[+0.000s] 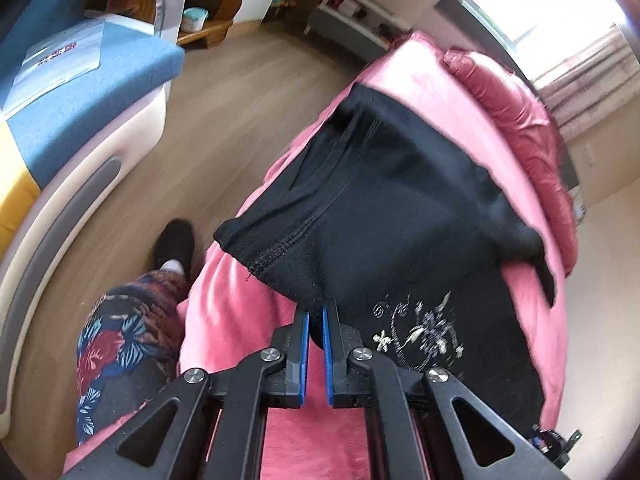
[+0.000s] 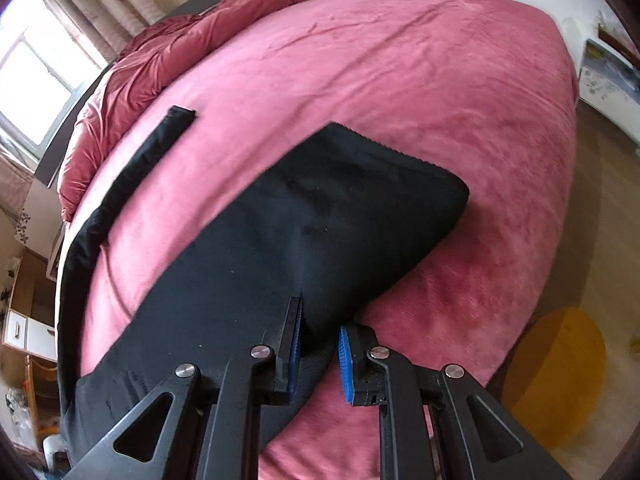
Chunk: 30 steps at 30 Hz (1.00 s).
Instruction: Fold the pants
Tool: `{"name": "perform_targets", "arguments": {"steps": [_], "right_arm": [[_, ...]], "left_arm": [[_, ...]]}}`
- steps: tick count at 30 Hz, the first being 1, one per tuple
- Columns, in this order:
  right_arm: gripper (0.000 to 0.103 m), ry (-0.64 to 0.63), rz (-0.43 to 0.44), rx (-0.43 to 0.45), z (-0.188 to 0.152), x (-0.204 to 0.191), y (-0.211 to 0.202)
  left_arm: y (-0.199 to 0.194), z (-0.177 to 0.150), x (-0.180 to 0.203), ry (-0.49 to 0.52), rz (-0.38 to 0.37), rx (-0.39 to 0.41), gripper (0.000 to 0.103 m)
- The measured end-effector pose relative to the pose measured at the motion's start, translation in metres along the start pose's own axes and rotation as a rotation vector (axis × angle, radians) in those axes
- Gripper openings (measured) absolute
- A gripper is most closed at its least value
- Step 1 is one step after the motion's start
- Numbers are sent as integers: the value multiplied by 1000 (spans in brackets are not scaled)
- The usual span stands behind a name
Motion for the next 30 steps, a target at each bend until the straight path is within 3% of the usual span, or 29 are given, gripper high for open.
{"name": "perform_targets", "arguments": {"steps": [2, 4, 6, 8, 13, 16, 21, 26, 30], "right_arm": [[16, -10, -12, -10, -3, 1, 3], [18, -21, -20, -15, -2, -3, 5], [31, -24, -30, -10, 2, -4, 2], [44, -48, -70, 17, 8, -2, -6], [51, -110, -98, 103, 21, -15, -31], [53, -159, -30, 94, 16, -47, -34], [55, -300, 151, -11, -29, -130, -20], [55, -430, 277, -118, -81, -201, -3], [55, -503, 354, -179, -112, -244, 6]], "left_arm": [[5, -3, 0, 26, 52, -21, 14], [6, -2, 2, 40, 57, -33, 15], [0, 6, 1, 44, 91, -17, 27], [-7, 12, -4, 37, 114, 2, 27], [-33, 45, -18, 2, 104, 114, 27], [-29, 68, -3, 13, 51, 133, 28], [-3, 97, 31, 53, -22, 117, 34], [36, 127, 54, 59, -34, 89, 35], [74, 163, 65, -1, -45, 61, 35]]}}
Point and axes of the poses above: each gripper's, at about its wrist camera, not at the fingertips, and y roughly the way its jaws point, x to its right, z to its top, the point moved 6 cm from there along y, roughly the way its jaws point, and after that the axes turned 11 degrees about x, right-handed, at the moved point
